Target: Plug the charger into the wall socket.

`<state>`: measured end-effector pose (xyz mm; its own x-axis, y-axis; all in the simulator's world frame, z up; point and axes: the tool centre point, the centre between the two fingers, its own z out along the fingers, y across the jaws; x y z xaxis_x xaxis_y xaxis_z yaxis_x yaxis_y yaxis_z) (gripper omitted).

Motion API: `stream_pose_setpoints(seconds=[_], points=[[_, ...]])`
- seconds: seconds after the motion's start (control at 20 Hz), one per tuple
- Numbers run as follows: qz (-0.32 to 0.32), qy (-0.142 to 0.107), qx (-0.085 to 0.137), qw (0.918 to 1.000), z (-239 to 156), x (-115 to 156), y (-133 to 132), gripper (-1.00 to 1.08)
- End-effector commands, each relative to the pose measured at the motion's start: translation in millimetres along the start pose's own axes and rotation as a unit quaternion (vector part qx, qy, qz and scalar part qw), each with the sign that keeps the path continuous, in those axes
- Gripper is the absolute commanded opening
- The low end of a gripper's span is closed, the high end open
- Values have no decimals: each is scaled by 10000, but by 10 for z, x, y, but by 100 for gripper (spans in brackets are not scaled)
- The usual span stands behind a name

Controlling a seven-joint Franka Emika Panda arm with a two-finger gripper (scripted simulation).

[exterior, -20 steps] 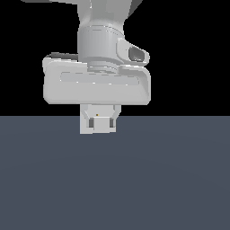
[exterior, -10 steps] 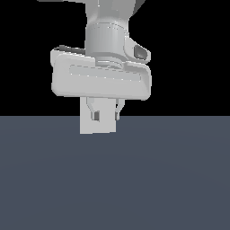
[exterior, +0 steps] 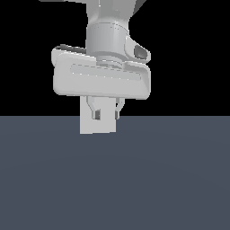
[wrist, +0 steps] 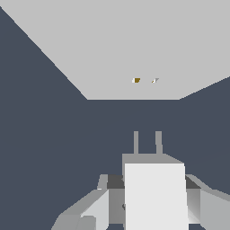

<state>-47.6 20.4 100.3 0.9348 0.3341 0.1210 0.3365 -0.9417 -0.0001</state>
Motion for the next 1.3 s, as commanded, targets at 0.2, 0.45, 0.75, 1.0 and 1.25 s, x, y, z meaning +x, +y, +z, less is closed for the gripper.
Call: stream_pose_setpoints(seconds=[0.2,0.45,0.75,1.0,1.25], points=[[10,0,-2,10000,2,-2,-5,-100],[10,0,-2,10000,9,48,-6,-100],[11,-2,-4,10000,34,238,-6,-100],[11,-2,-4,10000,57,416,-7,-100],[11,-2,-4,10000,66,495,-6,-100]])
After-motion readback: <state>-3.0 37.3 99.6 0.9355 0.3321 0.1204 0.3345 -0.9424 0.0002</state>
